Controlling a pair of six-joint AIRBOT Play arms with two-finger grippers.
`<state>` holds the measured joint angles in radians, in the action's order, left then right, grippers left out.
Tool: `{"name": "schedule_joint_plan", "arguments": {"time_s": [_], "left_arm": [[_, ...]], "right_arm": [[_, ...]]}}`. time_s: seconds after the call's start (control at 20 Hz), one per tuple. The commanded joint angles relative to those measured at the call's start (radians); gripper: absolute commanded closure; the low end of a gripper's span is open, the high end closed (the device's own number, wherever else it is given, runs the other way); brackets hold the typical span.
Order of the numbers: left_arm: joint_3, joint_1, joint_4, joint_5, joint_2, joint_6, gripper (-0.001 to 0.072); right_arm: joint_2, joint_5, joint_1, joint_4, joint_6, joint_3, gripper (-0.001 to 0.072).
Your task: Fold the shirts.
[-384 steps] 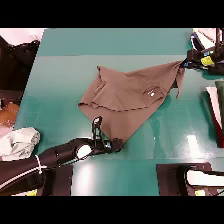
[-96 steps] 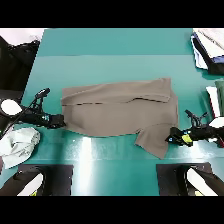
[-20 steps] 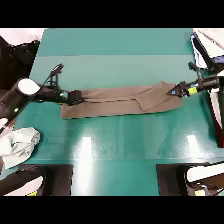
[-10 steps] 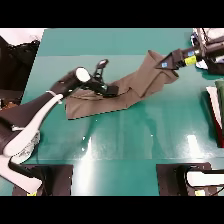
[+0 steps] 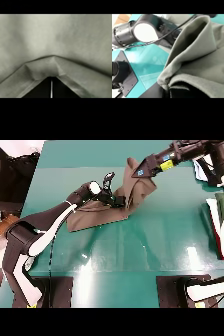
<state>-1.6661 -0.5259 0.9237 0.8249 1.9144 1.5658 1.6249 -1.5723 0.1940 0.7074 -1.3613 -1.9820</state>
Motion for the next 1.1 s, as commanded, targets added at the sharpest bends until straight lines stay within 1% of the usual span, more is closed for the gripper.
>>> {"name": "schedule_joint_plan", "arguments": {"time_s": [0.0, 0.1, 0.2, 0.3, 0.35, 0.5, 0.75, 0.8, 0.85, 0.9, 0.95, 1.0, 1.05], "left_arm": [[-0.039, 0.040, 0.066, 0.091, -0.011, 0.005, 0.0686], [-0.063, 0.100, 0.138, 0.171, -0.057, 0.005, 0.0686], [-0.063, 0.173, 0.214, 0.221, -0.142, 0.004, 0.0686], [-0.063, 0.251, 0.279, 0.270, -0.240, -0.014, 0.0686], [-0.063, 0.293, 0.298, 0.296, -0.290, -0.037, 0.0685], [-0.063, 0.399, 0.333, 0.375, -0.423, -0.078, 0.0685], [-0.063, 0.510, 0.362, 0.465, -0.570, -0.082, 0.0685], [-0.062, 0.520, 0.363, 0.475, -0.583, -0.081, 0.0685], [-0.063, 0.521, 0.365, 0.482, -0.589, -0.081, 0.0685], [-0.063, 0.520, 0.363, 0.489, -0.590, -0.081, 0.0685], [-0.063, 0.520, 0.362, 0.500, -0.590, -0.081, 0.0685], [-0.063, 0.520, 0.363, 0.505, -0.590, -0.081, 0.0685], [-0.063, 0.520, 0.363, 0.506, -0.590, -0.080, 0.0685]], "right_arm": [[0.034, 0.010, 0.045, 0.002, -0.011, -0.028, 0.0697], [0.035, 0.031, 0.061, 0.002, -0.011, -0.023, 0.0697], [0.035, 0.060, 0.079, 0.001, -0.011, -0.023, 0.0697], [0.041, 0.089, 0.107, 0.002, -0.011, -0.024, 0.0697], [0.050, 0.101, 0.128, 0.001, -0.011, -0.024, 0.0697], [0.095, 0.152, 0.198, 0.001, -0.002, -0.024, 0.0697], [0.219, 0.296, 0.354, 0.000, 0.053, -0.025, 0.0694], [0.247, 0.328, 0.387, 0.000, 0.072, -0.025, 0.0692], [0.277, 0.390, 0.425, -0.002, 0.093, -0.025, 0.0691], [0.303, 0.451, 0.462, -0.003, 0.108, -0.026, 0.0668], [0.328, 0.509, 0.502, -0.016, 0.138, -0.028, 0.0447], [0.354, 0.529, 0.535, -0.034, 0.166, -0.050, 0.0254], [0.377, 0.529, 0.561, -0.032, 0.178, -0.086, 0.0152]]}}
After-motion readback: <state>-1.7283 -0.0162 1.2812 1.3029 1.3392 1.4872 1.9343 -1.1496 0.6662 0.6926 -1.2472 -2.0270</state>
